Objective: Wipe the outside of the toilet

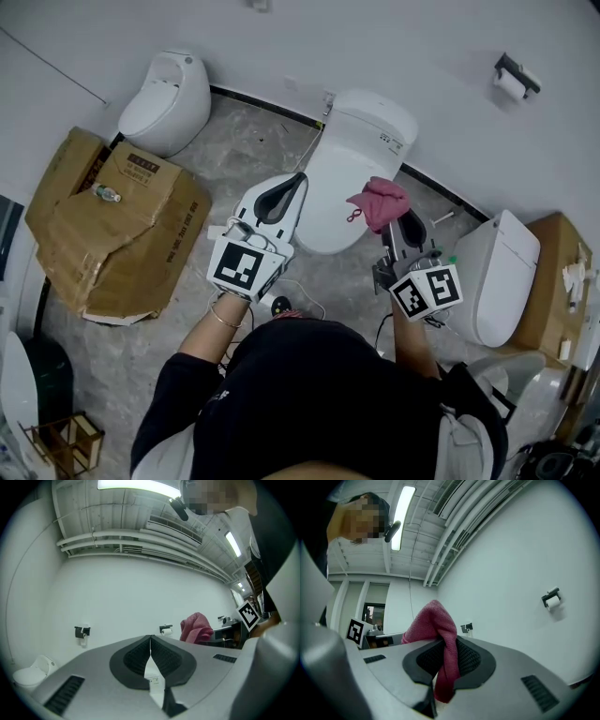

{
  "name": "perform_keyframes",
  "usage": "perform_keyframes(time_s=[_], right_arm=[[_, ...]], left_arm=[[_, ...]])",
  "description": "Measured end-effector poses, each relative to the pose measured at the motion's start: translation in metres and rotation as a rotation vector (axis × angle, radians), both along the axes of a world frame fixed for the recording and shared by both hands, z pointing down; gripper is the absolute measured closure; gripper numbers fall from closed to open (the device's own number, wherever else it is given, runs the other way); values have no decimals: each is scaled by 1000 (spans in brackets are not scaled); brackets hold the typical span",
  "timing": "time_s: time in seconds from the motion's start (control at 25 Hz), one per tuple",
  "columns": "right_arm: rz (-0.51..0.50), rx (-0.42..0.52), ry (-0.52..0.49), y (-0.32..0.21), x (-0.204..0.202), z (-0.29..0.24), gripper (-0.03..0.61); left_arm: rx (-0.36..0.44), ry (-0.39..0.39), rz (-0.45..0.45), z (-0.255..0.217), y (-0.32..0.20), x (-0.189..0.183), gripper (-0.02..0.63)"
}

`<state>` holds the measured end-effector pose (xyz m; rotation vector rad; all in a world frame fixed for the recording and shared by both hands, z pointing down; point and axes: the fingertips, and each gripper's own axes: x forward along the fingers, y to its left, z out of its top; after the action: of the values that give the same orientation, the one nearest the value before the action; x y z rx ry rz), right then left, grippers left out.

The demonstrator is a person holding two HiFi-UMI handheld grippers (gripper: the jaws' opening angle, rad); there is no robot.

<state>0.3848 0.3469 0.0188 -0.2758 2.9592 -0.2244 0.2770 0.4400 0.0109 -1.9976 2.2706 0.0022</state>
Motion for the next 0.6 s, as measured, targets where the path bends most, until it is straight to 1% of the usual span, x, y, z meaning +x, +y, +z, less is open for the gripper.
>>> perform_keyframes(time_s=[0.16, 0.32, 0.4, 0.6], right_arm=[[10, 5, 11, 10, -25, 0, 517], [11, -8, 16, 23, -47, 5, 518], [30, -6, 24, 26, -53, 7, 517], [64, -16, 39, 25, -61, 12, 518]], left_arm=[[-6, 7, -3, -2, 11, -27, 603], [-4, 10, 27, 4, 14, -44, 603], [-3, 9, 41, 5, 16, -52, 603], [-34, 50, 56, 12, 13, -68, 603]])
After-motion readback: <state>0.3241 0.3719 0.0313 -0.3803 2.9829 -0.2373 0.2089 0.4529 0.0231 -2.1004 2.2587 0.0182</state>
